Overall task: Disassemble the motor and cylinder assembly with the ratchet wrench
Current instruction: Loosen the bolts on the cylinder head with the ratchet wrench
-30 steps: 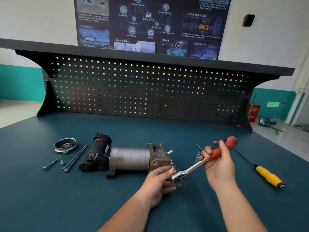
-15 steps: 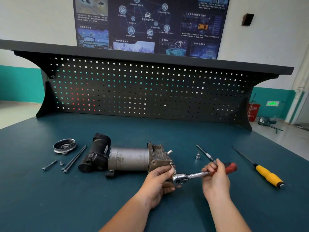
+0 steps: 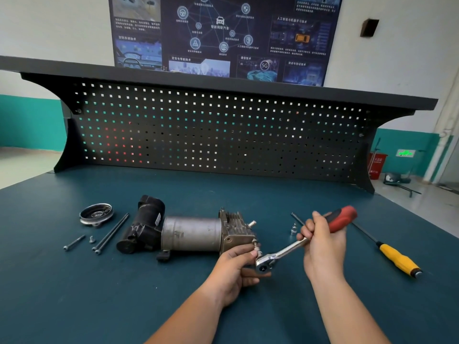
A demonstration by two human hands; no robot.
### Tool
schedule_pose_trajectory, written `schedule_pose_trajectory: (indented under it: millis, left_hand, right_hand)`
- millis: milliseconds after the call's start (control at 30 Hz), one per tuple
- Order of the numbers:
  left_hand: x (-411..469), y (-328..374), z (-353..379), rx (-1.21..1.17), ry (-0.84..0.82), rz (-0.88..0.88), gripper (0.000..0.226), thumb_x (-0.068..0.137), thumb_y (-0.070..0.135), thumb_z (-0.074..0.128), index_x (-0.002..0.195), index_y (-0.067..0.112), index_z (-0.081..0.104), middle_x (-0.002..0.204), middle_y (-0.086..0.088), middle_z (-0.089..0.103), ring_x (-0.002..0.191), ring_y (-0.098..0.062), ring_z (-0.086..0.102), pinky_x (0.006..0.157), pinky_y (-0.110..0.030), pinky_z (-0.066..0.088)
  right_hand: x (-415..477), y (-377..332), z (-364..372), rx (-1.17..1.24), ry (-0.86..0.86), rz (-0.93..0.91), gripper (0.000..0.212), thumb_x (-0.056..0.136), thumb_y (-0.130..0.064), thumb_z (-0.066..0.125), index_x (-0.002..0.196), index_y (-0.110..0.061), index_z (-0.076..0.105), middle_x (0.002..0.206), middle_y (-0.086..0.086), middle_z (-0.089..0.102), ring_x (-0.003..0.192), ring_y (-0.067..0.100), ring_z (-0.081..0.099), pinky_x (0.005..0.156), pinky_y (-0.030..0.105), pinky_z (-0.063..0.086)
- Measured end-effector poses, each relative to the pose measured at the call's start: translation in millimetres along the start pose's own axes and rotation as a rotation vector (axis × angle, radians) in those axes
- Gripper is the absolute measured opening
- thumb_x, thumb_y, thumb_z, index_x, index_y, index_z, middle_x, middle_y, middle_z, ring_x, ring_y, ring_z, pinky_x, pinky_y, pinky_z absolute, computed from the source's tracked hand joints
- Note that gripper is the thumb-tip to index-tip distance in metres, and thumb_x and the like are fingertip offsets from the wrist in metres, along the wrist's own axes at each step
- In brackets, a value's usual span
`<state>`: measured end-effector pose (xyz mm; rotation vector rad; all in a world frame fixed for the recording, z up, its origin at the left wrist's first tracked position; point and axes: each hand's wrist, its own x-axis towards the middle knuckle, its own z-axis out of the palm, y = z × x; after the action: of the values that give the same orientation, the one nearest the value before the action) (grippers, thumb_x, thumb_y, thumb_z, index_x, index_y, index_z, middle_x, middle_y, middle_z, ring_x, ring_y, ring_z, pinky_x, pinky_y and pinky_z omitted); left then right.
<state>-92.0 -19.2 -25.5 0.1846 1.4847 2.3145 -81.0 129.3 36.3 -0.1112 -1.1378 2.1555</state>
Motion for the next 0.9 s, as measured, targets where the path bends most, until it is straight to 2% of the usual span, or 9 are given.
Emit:
schedule_pose_trajectory:
  millis: [300,467,600,667,700,800,900]
  left_hand:
    - [-1,1,1,-0.036,0.013,0.008,0.026,0.094,0.008,0.05,0.119,0.002,0.056,0.078,-0.008,0.072,0.061,-0.026,0.071,0.038,-0.016,0.043]
    - [0,0,0,-0.036,0.024,0.014,0.018,0.093,0.011,0.055,0.11,0.006,0.058,0.08,-0.008,0.072,0.062,-0.025,0.072,0.039,-0.018,0.044]
    - [2,-3,0,-0.023,0.025,0.022,0.014,0.093,0.014,0.055,0.105,0.009,0.06,0.08,-0.007,0.073,0.066,-0.024,0.072,0.04,-0.018,0.045]
    - [2,-3,0,-0.014,0.022,0.025,0.014,0.094,0.016,0.055,0.103,0.009,0.062,0.081,-0.008,0.073,0.068,-0.024,0.073,0.04,-0.017,0.044]
    - [2,-2,0,-0.01,0.018,0.025,0.014,0.094,0.016,0.054,0.103,0.01,0.062,0.08,-0.008,0.073,0.068,-0.023,0.073,0.04,-0.017,0.044]
    - [1,-2,-1,0.004,-0.005,0.029,0.013,0.097,0.013,0.049,0.098,0.01,0.062,0.071,-0.002,0.072,0.06,-0.018,0.071,0.042,-0.017,0.046]
    - [0,-2,-3,0.026,-0.033,0.025,0.02,0.097,0.007,0.046,0.087,0.012,0.063,0.069,-0.003,0.071,0.057,-0.015,0.068,0.048,-0.018,0.049]
  right_hand:
    - [-10,-13,37,-0.261,-0.266,-0.158,0.028,0.09,-0.001,0.054,0.082,-0.022,0.037,0.051,-0.009,0.043,0.039,0.007,0.037,0.04,0.021,0.037]
    - [-14,-14,49,-0.411,-0.369,-0.21,0.03,0.089,-0.002,0.057,0.082,-0.026,0.04,0.054,-0.005,0.041,0.038,0.006,0.039,0.04,0.022,0.037]
    - [-17,-13,60,-0.554,-0.464,-0.263,0.03,0.087,-0.007,0.059,0.084,-0.033,0.043,0.057,-0.003,0.041,0.044,0.012,0.042,0.046,0.03,0.04]
    - [-20,-12,66,-0.637,-0.534,-0.307,0.026,0.086,-0.01,0.06,0.084,-0.031,0.044,0.058,-0.004,0.039,0.05,0.016,0.043,0.05,0.035,0.041]
    - [-22,-11,69,-0.673,-0.578,-0.33,0.024,0.085,-0.011,0.061,0.085,-0.029,0.044,0.057,-0.009,0.039,0.051,0.015,0.042,0.051,0.034,0.041]
    - [-29,-5,83,-0.822,-0.743,-0.4,0.021,0.084,-0.013,0.06,0.085,-0.024,0.042,0.05,-0.014,0.042,0.045,0.005,0.036,0.047,0.021,0.033]
    - [-38,4,93,-0.943,-0.864,-0.413,0.02,0.084,-0.015,0.058,0.087,-0.026,0.041,0.053,-0.01,0.039,0.046,0.006,0.035,0.049,0.026,0.03]
